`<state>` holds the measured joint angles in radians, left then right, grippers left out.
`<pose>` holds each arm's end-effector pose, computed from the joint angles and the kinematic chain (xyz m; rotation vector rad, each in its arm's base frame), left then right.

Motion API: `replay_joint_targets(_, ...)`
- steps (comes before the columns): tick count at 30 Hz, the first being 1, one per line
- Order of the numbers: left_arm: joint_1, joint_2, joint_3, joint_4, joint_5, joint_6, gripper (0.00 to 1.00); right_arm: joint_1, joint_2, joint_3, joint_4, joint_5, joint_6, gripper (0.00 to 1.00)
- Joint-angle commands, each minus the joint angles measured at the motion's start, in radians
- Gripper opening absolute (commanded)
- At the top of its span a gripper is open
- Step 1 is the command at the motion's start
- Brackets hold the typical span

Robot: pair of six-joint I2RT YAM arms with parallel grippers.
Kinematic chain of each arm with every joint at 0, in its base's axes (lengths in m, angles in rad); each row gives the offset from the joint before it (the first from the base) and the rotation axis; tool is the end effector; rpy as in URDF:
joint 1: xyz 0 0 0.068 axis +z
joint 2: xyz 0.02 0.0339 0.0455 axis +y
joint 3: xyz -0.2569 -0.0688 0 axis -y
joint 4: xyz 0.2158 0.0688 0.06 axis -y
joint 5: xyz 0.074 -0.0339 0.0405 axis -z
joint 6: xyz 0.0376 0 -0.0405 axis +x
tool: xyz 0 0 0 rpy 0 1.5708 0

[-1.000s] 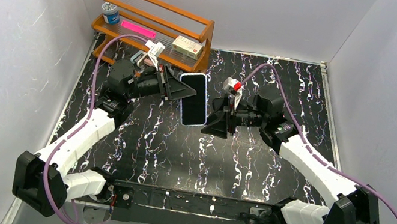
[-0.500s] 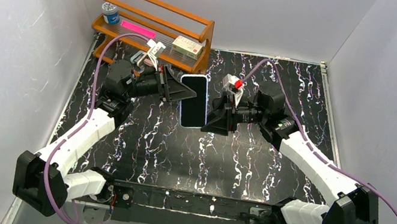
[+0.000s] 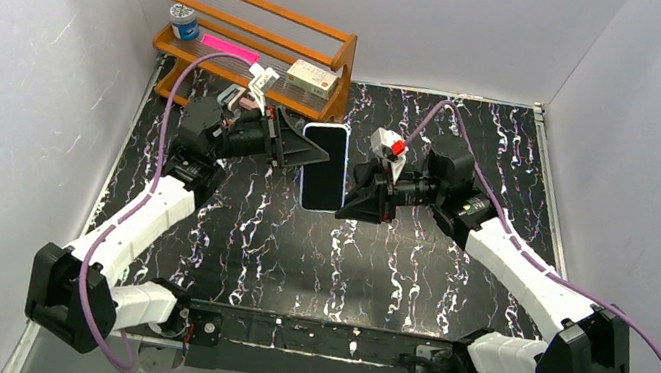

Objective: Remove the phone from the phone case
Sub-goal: Remove the phone case from the phone.

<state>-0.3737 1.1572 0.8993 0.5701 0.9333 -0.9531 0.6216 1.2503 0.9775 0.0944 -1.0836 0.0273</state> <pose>0.2054 -0.1130 0.3813 0.5006 1.5331 -1.6481 0.1865 0.1745 0.3407 -1.2901 1.3486 1.3953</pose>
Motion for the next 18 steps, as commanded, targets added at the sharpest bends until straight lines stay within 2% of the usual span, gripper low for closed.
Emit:
replay_joint_targets(1, -0.01, 0.0, 0.067, 0.04, 0.055, -0.076, 0.0, 0.0, -0.025, 0.032, 0.025, 0.053, -0.204, 0.01)
replay_joint_targets(12, -0.026, 0.043, 0.088, 0.059, 0.118, -0.12, 0.0, 0.0, 0.036, 0.134, -0.09, 0.112, -0.482, 0.01)
replay_joint_targets(18, -0.031, 0.049, 0.095, 0.065, 0.147, -0.129, 0.0, 0.0, 0.043, 0.129, -0.03, 0.241, -0.543, 0.01)
